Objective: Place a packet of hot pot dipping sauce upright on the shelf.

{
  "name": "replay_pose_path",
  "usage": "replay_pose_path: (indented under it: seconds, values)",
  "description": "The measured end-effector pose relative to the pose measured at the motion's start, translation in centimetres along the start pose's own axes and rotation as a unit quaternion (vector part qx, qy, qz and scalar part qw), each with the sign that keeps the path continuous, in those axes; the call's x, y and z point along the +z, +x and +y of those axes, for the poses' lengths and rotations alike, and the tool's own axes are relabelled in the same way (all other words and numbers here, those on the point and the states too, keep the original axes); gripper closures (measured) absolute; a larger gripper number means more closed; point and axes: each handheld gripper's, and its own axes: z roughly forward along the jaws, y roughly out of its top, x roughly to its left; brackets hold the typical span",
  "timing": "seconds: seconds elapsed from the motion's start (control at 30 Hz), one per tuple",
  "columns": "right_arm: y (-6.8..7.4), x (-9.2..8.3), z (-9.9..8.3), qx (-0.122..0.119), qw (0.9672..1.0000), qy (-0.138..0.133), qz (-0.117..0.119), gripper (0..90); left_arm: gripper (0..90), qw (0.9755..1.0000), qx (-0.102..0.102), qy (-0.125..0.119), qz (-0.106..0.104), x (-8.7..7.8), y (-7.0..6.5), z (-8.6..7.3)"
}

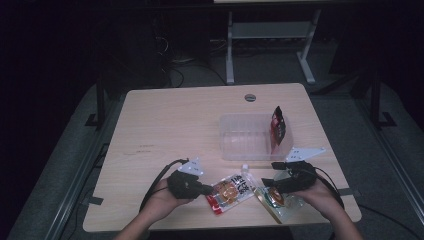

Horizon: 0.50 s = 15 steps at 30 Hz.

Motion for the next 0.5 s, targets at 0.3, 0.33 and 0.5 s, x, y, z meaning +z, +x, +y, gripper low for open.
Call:
replay_pose_path:
  seconds: [0.3, 0.33, 0.5]
  values:
    - [-0.2, 0.0, -0.1, 0.001, 1.0, 0.002, 0.002, 25.6, 89.7, 0.9996, 0.011, 0.025, -0.008, 4.1, -0.7, 1.3]
    - [-0.2, 0.0, -0.1, 0.002, 1.0, 0.002, 0.001, 25.6, 89.7, 0.9994, 0.013, 0.03, -0.005, 4.3, -0.6, 1.2]
    - [-0.4, 0.0, -0.2, 0.004, 1.0, 0.002, 0.003, 25.7, 89.8, 0.9992, 0.015, 0.036, 0.001, 4.5, -0.1, 0.8]
